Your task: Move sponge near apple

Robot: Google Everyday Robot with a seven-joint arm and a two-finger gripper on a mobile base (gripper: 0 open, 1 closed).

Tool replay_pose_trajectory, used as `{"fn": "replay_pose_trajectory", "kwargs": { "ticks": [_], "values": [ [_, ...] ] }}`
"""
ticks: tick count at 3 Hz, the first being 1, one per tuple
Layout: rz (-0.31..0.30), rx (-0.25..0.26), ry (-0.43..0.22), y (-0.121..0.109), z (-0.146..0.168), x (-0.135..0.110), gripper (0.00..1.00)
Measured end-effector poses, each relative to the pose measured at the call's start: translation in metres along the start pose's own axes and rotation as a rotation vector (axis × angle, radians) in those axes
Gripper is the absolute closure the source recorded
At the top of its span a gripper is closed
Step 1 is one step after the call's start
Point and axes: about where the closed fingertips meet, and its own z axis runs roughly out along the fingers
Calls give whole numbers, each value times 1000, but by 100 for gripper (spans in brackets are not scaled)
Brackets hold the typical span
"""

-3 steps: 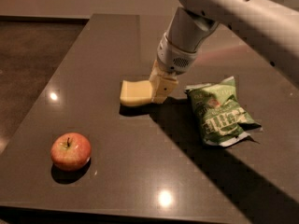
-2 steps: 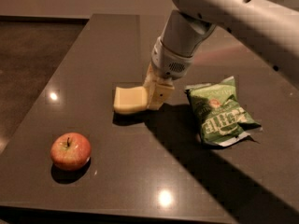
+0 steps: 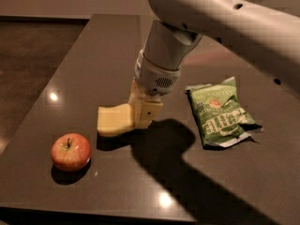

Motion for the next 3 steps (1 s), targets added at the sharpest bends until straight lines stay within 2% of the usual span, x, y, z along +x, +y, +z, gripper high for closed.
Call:
{"fn": "replay_pose_trajectory", "kwargs": {
  "ticks": [1, 3],
  "values": [
    [-11, -14, 11, 10, 6, -7, 74],
    [-8, -20, 16, 11, 14, -9, 26]
  ]
}}
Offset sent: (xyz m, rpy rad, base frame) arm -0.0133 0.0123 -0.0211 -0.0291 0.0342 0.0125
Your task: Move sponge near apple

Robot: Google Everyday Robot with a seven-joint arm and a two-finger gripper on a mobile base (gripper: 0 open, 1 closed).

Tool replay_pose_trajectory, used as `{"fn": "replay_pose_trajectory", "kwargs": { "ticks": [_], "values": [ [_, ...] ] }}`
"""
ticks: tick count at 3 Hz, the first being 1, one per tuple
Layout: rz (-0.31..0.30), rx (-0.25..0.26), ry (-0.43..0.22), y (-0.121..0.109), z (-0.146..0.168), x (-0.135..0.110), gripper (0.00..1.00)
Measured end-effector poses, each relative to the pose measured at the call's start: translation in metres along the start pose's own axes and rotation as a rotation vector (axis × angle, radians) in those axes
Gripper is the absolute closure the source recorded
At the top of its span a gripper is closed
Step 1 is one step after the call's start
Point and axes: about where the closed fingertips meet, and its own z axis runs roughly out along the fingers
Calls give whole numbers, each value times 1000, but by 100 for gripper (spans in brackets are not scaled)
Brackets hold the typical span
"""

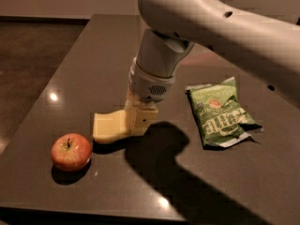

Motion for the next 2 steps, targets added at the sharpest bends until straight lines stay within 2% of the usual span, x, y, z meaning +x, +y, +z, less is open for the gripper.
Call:
{"fn": "replay_pose_trajectory", "kwargs": {
  "ticks": [1, 2],
  "values": [
    [-1, 3, 1, 0, 0, -1, 4],
    [-2, 5, 1, 1, -1, -1, 0]
  ]
}}
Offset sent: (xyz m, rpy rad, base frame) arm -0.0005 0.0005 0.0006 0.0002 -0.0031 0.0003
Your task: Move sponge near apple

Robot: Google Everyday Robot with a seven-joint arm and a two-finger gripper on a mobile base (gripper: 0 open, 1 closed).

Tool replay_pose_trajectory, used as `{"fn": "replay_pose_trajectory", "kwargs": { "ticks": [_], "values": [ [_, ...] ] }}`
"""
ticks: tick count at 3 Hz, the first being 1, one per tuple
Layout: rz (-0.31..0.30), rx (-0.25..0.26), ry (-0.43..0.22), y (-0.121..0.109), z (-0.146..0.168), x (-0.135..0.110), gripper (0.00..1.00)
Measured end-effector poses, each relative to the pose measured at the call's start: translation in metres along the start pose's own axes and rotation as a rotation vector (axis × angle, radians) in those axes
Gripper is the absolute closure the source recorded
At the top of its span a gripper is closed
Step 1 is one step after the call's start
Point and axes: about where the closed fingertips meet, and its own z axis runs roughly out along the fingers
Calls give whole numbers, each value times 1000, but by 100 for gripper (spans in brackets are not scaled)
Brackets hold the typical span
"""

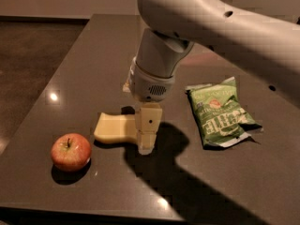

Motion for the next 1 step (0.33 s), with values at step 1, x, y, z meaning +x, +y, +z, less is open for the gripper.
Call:
{"fn": "replay_pose_trajectory", "kwargs": {
  "ticks": [1],
  "values": [
    [0, 0, 0, 0, 0, 0, 0]
  ]
}}
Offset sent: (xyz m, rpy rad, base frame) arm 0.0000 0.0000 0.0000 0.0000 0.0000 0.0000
